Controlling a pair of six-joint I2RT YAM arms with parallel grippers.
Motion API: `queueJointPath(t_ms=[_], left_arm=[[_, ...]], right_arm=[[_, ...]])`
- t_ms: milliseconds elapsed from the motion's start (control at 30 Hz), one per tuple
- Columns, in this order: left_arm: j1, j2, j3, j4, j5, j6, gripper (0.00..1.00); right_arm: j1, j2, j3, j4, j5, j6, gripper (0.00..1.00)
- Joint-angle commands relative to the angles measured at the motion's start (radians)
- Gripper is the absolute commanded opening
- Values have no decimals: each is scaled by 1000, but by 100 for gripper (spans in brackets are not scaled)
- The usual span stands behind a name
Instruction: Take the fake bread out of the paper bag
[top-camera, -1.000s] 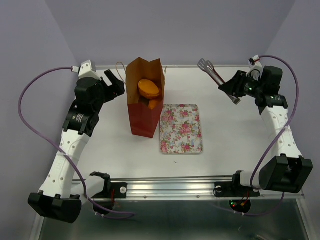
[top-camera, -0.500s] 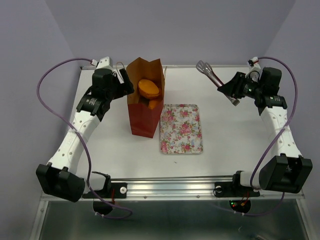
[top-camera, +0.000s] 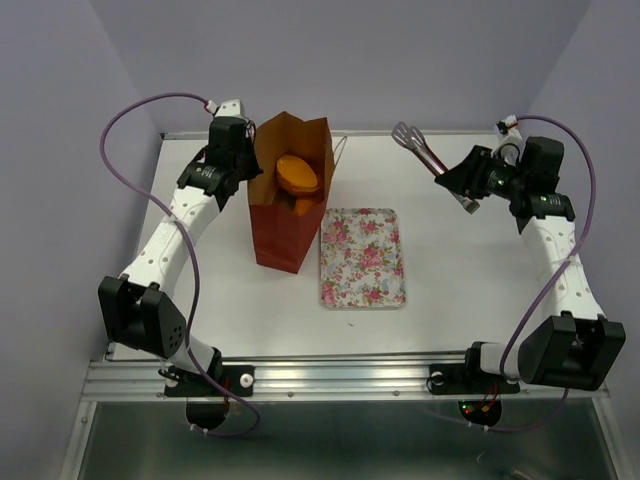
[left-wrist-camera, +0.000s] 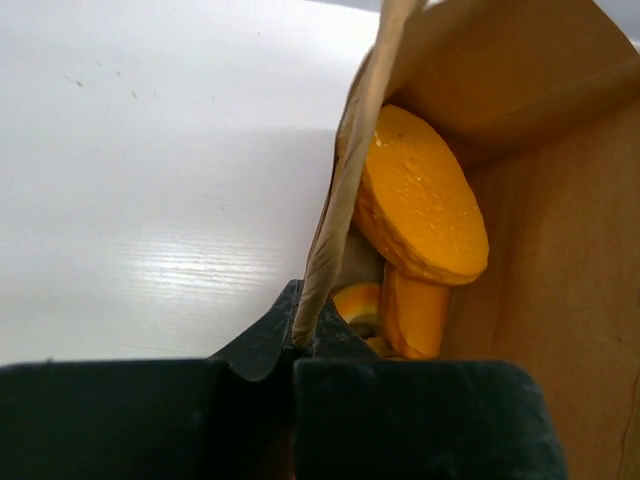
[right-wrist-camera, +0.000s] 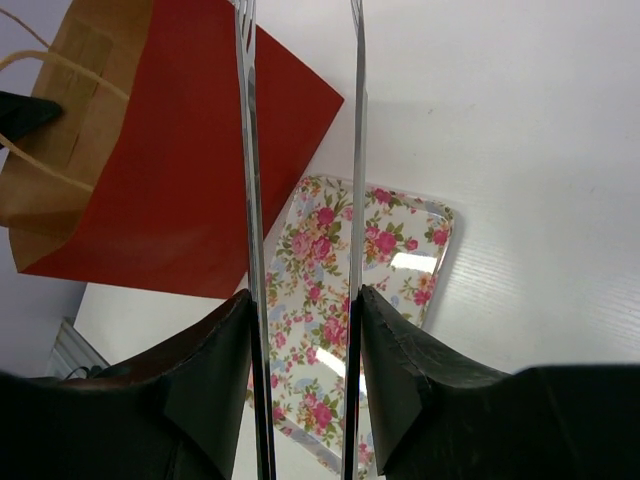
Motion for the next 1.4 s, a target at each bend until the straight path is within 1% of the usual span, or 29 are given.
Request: queueJointPath(t_ms=[0,33,167,200,267,300,333,400,433,500,600,667,767,833,933,967,1067,1200,1267,1367], left_arm=[[-3,-53,79,65,-121,114,0],[-3,-61,79,85,-128,166,0],[-3,-111,91,176,-138,292,0],[-3,-115,99,185,-139,297,0],[-3,-125,99,196,-103,347,0],[-5,-130,91,202,-48,347,0],[-6,-131,85,200,-35,341,0],[-19,-133,77,170,-67,272,0],[-35,-142,70,171,-76,264,0],[-49,-183,2,212,-78,261,0],[-71,-222,-110,260,-40,257,0],[-104,-233,-194,277,-44,248,0],[-150,-245,-283,294,-82,226,0],[-166,-265,-329,297,-119,196,0],[-190,-289,-363,320,-129,175,0],[-198,-297,-383,329,-124,166,0],[-236,-320,-416,364,-99,159,0],[-267,-329,-433,377,-127,114,0],[-275,-334,-437,381,-128,88,0],[-279,-345,-440,383,-139,53,0]], right_arm=[[-4,-44,2,44,-12,5,50],[-4,-45,3,44,-12,3,50],[-4,-51,8,44,-12,2,50],[-4,-54,8,44,-12,3,50],[-4,-60,9,46,-18,2,50],[-4,-62,11,46,-21,2,50],[-4,-65,11,46,-22,0,50],[-4,-76,9,44,-22,-3,50],[-4,-79,6,44,-20,-3,50],[-4,-88,2,43,-21,2,50],[-4,-102,-8,38,-46,2,49],[25,-116,-27,32,-49,-9,50],[97,-160,-44,11,-32,-38,50],[134,-179,-37,-20,-35,-24,49],[191,-192,-44,-71,-23,-27,49],[245,-203,-49,-81,4,-27,49],[333,-211,-37,-127,15,-37,49],[402,-205,15,-207,95,-50,49],[412,-191,5,-213,104,-37,49],[471,-153,-40,-207,126,-17,48]])
